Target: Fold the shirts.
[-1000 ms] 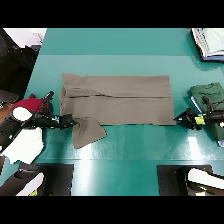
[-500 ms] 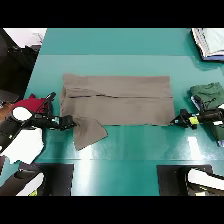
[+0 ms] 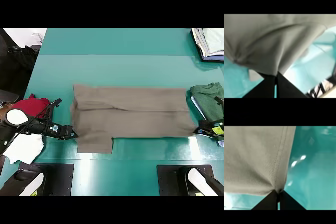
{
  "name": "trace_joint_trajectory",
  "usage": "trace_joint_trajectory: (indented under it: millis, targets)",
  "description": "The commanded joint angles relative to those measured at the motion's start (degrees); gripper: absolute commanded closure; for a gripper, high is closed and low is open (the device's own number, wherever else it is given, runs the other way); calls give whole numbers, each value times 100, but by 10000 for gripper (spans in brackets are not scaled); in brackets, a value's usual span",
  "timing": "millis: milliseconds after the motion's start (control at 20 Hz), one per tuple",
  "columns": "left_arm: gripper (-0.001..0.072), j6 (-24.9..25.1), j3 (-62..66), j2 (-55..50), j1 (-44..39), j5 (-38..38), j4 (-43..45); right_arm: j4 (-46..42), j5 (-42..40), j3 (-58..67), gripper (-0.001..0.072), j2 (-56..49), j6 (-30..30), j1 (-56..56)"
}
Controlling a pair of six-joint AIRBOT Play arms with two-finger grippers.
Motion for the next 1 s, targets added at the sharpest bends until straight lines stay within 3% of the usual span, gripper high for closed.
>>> trace_joint_trajectory:
  millis: [0, 250, 650, 950]
  targets:
    - [680, -70, 273, 197, -144, 127, -254, -363, 52, 9, 698, 553, 103, 125]
    - [680, -39, 1519, -511, -144, 1200, 7, 81, -568, 251, 697, 208, 610, 820]
    - [679, 129, 3045, -2634, -127, 2179, 101, 111, -953, 2131, 697, -1733, 879, 1543]
    - [677, 120, 3285, -3064, -127, 3314, 76, 920, -1137, 3357, 696, -3064, 931, 1561]
